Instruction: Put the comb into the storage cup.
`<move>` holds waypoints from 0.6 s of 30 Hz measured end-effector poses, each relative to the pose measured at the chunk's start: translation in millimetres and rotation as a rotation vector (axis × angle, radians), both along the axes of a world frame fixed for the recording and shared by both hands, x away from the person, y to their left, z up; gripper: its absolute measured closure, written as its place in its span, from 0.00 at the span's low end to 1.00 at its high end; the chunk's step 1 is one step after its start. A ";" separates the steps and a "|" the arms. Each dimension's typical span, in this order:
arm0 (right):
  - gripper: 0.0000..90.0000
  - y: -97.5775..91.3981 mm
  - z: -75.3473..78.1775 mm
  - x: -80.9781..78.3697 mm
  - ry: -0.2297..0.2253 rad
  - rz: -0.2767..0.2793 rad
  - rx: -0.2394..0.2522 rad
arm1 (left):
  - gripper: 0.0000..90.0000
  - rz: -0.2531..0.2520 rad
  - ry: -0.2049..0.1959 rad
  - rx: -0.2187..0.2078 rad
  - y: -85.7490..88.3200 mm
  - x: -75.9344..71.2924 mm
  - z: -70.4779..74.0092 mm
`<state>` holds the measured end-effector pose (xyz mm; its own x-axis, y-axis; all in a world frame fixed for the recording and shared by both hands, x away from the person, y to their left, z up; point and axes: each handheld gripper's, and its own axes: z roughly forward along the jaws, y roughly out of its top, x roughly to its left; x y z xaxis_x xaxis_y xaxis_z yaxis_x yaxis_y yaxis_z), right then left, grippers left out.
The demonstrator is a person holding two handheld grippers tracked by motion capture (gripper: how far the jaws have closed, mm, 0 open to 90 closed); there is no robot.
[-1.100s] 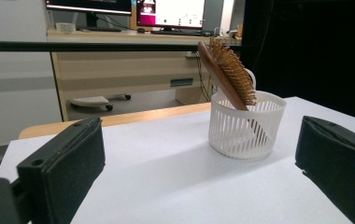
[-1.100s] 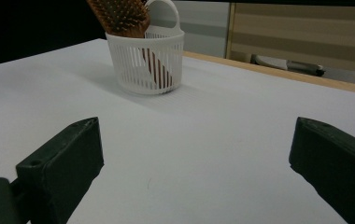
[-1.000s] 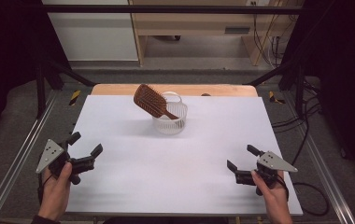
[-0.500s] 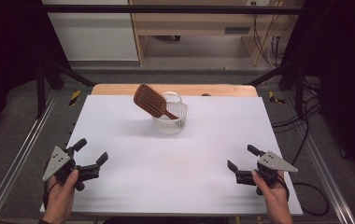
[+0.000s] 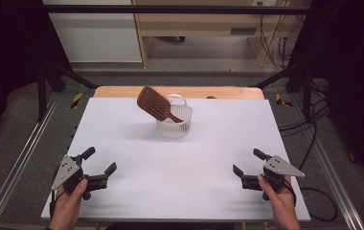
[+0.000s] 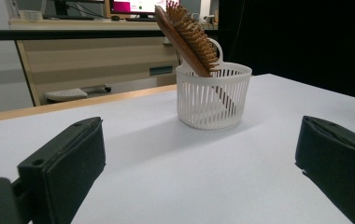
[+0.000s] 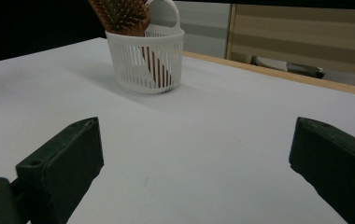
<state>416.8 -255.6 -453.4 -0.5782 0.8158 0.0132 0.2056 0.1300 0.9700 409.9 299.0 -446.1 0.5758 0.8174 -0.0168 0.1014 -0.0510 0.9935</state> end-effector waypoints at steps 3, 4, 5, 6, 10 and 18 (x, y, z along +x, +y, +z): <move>0.04 0.4 -0.4 0.1 -0.002 0.000 -0.001 | 0.02 -0.013 0.004 0.002 -1.6 -0.3 -2.1; 0.04 0.7 -0.6 0.2 -0.004 0.001 -0.003 | 0.02 -0.018 0.007 -0.002 -1.7 -0.2 -2.8; 0.04 0.8 -0.7 0.2 -0.003 0.002 -0.004 | 0.02 -0.020 0.011 -0.004 -1.6 0.0 -3.7; 0.04 1.1 -1.0 0.2 -0.003 0.004 -0.005 | 0.02 -0.017 0.012 -0.008 -1.4 0.0 -4.5; 0.04 3.0 -2.4 0.7 -0.004 0.012 -0.013 | 0.02 -0.018 0.017 -0.012 0.5 -0.8 -7.1; 0.03 6.9 -4.0 1.7 -0.010 0.024 0.007 | 0.02 -0.010 0.000 -0.028 3.2 -5.3 -6.6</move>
<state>418.5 -248.7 -457.4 -0.5980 0.8014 0.0126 0.1923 0.1283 0.9729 404.6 302.2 -452.7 0.5843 0.8106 -0.0397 0.1007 -0.0239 0.9946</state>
